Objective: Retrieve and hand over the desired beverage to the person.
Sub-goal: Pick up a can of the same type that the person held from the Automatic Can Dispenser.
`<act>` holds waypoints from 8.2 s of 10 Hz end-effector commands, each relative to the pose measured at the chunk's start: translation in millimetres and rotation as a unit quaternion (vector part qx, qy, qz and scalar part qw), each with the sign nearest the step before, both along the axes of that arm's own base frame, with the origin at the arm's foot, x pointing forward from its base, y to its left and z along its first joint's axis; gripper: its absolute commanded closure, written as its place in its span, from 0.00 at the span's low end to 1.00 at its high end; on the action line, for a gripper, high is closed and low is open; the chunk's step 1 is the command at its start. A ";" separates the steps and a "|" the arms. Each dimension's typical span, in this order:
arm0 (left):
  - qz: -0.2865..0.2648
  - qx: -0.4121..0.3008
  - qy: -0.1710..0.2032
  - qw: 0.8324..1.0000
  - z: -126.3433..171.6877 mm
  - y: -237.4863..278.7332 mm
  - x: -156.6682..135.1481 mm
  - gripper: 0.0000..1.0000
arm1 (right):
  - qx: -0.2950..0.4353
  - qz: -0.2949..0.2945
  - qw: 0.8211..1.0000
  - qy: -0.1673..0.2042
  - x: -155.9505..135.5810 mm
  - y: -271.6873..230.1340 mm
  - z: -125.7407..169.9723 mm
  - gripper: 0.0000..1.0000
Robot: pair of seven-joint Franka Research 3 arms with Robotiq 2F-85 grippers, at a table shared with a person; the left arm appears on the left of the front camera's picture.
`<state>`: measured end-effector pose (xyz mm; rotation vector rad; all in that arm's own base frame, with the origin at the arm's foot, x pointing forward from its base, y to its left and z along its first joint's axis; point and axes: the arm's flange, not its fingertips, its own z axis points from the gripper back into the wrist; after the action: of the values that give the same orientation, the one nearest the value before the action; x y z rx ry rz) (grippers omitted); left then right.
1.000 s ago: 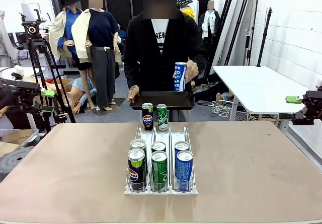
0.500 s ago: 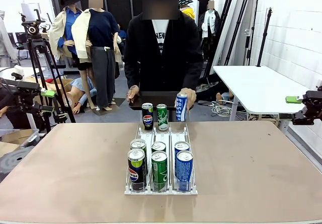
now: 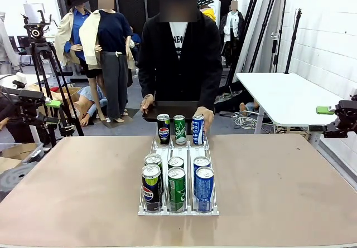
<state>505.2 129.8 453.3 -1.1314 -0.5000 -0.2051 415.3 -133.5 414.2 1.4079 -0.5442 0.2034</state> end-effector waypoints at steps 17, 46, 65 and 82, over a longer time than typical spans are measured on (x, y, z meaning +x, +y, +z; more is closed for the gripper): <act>-0.001 0.001 0.000 1.000 0.3 0.5 -0.8 0.00 | -0.378 0.095 0.921 -0.027 1.5 246.8 125.3 0.00; -0.001 0.001 0.000 1.000 0.3 0.5 -0.8 0.00 | -0.666 0.089 0.738 0.060 -38.1 461.2 40.7 0.00; -0.001 0.001 0.000 1.000 0.3 0.5 -0.8 0.00 | -0.665 0.126 0.731 0.085 -26.7 467.2 -6.7 0.34; -0.001 0.001 0.000 1.000 0.3 0.5 -0.8 0.00 | -0.658 0.130 0.734 0.108 -36.4 415.9 62.8 1.00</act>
<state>505.4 129.3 452.9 -1.1317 -0.4988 -0.2054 386.1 304.5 450.6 0.0761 0.0657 0.5077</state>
